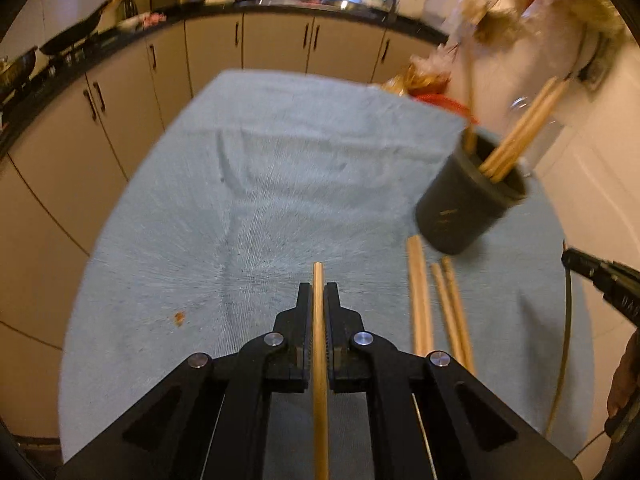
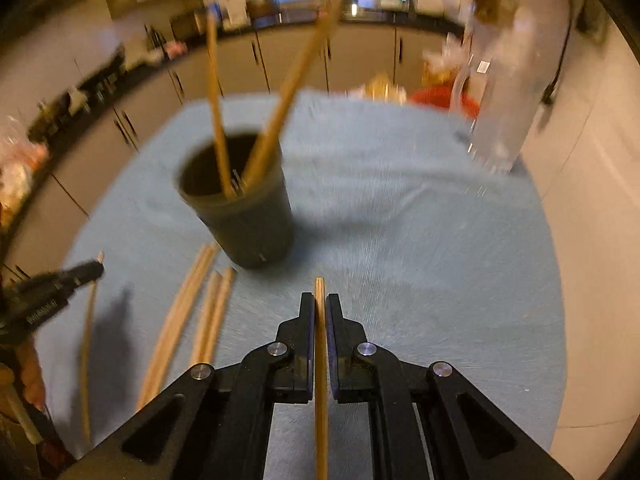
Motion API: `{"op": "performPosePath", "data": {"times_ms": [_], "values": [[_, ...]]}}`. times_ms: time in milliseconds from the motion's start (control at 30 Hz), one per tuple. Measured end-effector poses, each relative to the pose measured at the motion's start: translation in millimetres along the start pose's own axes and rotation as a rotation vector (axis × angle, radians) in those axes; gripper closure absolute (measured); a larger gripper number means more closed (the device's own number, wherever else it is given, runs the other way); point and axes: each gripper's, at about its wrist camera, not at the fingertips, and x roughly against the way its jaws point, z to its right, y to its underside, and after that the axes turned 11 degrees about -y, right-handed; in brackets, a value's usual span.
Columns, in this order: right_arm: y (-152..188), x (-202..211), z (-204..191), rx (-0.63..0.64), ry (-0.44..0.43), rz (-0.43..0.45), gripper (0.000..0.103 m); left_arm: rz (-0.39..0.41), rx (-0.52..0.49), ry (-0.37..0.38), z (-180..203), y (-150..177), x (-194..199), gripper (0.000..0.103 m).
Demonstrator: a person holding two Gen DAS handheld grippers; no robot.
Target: Organize utensils
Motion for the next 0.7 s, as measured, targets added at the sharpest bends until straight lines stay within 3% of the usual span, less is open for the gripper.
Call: {"op": "performPosePath", "data": {"times_ms": [300,500,700], "values": [[23.3,97.5,-27.6,0.053,-0.024,0.232,0.097,0.180,0.029,0.049,-5.4,31.4,98.9,0.098],[47.3,134.6,-32.0,0.061,-0.037,0.298,0.097,0.290,0.014,0.013,-0.5,59.2,147.1,0.098],[69.0,166.0,-35.4,0.068,-0.036,0.346,0.097,0.325,0.004,0.028,3.7,80.3,174.5,0.098]]}}
